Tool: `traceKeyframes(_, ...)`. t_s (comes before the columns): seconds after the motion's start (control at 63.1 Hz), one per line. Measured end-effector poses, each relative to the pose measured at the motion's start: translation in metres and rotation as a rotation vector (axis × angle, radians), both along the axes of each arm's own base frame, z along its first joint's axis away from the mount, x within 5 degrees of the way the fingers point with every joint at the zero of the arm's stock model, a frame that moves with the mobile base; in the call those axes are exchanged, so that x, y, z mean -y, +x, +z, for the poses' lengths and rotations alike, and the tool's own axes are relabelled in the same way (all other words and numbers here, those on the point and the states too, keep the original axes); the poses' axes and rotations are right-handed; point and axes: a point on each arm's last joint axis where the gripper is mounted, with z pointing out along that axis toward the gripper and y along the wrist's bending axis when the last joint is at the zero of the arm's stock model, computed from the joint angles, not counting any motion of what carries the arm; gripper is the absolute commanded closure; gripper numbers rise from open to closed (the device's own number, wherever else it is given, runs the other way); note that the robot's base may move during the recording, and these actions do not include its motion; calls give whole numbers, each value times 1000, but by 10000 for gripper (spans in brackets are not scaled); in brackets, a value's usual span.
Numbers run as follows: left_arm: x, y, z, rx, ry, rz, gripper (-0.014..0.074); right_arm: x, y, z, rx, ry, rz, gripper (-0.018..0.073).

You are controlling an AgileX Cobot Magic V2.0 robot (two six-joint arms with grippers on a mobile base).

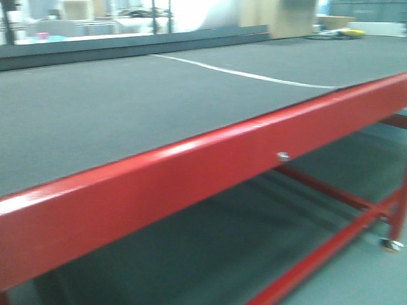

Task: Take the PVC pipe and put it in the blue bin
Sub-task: 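Drive the base away from the table carrying both pieces, then drive the base across the floor to the blue bin shelf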

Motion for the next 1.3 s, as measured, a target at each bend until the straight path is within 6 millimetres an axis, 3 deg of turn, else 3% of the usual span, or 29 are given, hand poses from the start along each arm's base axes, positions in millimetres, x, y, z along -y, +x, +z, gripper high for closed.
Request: traceKeyframes(1.3,0,0,0,0,0,0,707,0,0,0,0,0,0,727)
